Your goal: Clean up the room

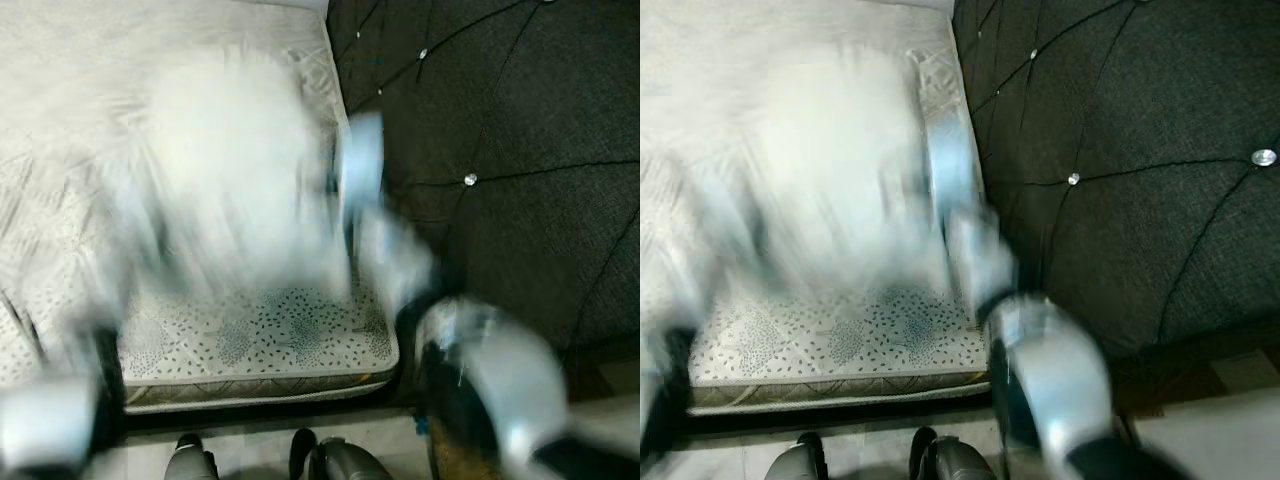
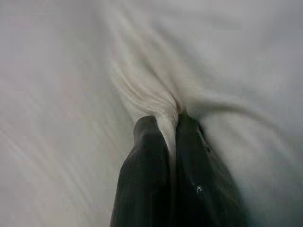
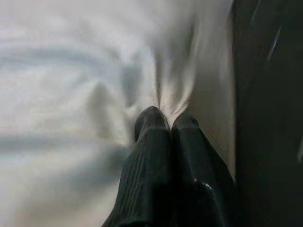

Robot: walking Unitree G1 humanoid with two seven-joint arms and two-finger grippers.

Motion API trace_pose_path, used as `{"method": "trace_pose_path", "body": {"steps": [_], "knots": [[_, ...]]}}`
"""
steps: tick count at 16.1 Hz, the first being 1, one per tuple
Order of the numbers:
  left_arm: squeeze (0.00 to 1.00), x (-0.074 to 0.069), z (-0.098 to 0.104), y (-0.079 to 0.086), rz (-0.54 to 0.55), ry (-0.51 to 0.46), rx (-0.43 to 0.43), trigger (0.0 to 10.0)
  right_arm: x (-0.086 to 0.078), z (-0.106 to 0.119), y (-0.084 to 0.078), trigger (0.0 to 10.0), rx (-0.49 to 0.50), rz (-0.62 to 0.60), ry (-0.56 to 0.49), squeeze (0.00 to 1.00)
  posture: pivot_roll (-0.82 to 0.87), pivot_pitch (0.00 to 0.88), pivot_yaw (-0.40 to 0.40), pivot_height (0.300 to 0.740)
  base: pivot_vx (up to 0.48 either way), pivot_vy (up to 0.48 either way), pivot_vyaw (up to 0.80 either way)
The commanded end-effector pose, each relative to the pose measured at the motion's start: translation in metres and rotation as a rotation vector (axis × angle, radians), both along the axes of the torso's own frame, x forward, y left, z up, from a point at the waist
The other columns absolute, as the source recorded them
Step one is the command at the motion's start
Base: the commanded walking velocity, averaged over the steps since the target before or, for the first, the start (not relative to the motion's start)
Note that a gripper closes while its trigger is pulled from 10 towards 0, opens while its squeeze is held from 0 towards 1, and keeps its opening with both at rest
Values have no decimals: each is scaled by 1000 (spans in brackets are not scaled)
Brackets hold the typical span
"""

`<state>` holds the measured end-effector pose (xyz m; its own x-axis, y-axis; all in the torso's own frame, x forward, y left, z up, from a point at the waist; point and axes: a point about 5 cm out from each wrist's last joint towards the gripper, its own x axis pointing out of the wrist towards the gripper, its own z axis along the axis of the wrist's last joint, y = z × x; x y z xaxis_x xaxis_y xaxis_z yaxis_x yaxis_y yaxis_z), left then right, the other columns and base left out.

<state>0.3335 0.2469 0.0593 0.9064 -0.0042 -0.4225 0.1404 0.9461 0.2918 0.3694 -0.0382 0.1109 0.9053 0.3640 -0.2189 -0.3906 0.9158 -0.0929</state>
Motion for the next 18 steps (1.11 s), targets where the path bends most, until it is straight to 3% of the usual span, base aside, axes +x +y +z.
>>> {"method": "trace_pose_path", "body": {"steps": [1, 2, 3, 5, 9, 11, 14, 15, 17, 18], "knots": [[0, -24, -34, -9, -118, 202, 19, 10000, -12, -13, 14, 10000, -55, 130, 41, 0, -97, 267, -182, 740, 0, 0, 0], [0, -48, -58, -7, -145, 318, 30, 10000, -38, -48, 22, 10000, -128, 302, 148, 0, -110, 283, -180, 740, 0, 0, 0], [0, -55, -63, -2, -102, 323, 20, 10000, -58, -71, 23, 10000, -165, 419, 211, 0, -116, 289, -179, 740, 0, 0, 0], [0, -53, -60, 7, -27, 295, -9, 10000, -69, -84, 17, 10000, -143, 449, 253, 0, -109, 279, -177, 740, 0, 0, 0], [0, -40, -44, 18, 125, 232, -104, 10000, -68, -86, 9, 10000, -136, 429, 249, 0, -94, 273, -166, 740, 0, 0, 0], [0, -39, -41, 23, 171, 217, -90, 10000, -65, -84, 7, 10000, -138, 415, 247, 0, -96, 269, -164, 740, 0, 0, 0], [0, -41, -38, 36, 376, 181, -156, 10000, -63, -81, 7, 10000, -150, 420, 238, 0, -95, 261, -163, 740, 0, 0, 0], [0, -42, -37, 43, 497, 175, -218, 10000, -61, -78, 10, 10000, -157, 427, 232, 0, -94, 264, -168, 740, 0, 0, 0], [0, -38, -30, 48, 535, 164, -244, 10000, -53, -64, 20, 10000, -150, 441, 209, 0, -97, 265, -175, 740, 0, 0, 0], [0, -30, -15, 57, 573, 121, -243, 10000, -43, -49, 29, 10000, -161, 445, 182, 0, -99, 265, -178, 740, 0, 0, 0]]}}
